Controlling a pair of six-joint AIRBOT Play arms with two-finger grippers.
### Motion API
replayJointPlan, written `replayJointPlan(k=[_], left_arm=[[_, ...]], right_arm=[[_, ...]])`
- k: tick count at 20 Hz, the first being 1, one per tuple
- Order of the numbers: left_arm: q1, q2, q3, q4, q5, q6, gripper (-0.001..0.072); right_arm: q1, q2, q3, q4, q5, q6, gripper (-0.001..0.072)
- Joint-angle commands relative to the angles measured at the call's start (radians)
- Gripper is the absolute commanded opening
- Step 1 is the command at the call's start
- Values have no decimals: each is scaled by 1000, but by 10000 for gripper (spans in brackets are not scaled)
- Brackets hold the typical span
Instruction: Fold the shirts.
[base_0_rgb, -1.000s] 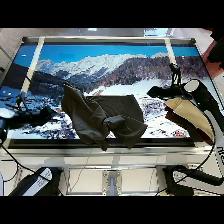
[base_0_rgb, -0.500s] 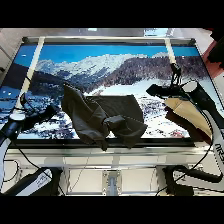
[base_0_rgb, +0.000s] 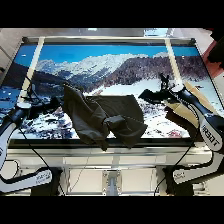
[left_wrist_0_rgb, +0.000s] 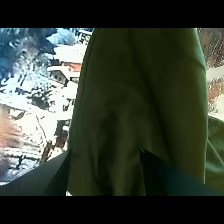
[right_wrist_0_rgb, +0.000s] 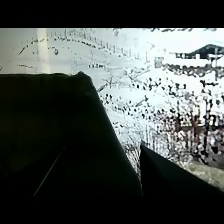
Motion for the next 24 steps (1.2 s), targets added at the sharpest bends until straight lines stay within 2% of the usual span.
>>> replayJointPlan(k=[1,5,8,9,11,15,16,17,19,20,24], left_arm=[[-2,-43,23,50,-13,-40,500],[-3,-80,23,106,-61,-66,500],[-3,-80,23,106,-47,-66,500],[-3,-81,23,106,-47,-65,491],[-3,-85,23,103,-51,-65,470],[-3,-95,23,97,-58,-65,461],[-3,-95,23,84,-61,-65,415],[-3,-95,23,74,-63,-58,274],[-3,-95,27,65,-68,-45,8],[-2,-95,38,60,-85,-47,14],[-1,-79,204,43,-206,-47,13]], right_arm=[[24,-75,59,28,37,-19,489],[63,-132,110,-41,57,-14,475],[65,-134,110,-71,-4,11,475],[65,-134,109,-73,-19,11,461],[65,-144,110,-71,-20,10,387],[67,-174,110,-22,15,-12,374],[68,-180,110,8,21,-31,370],[67,-187,110,43,31,-55,330],[67,-192,110,107,44,-114,105],[66,-192,115,144,47,-127,22],[39,-168,265,142,164,-148,18]])
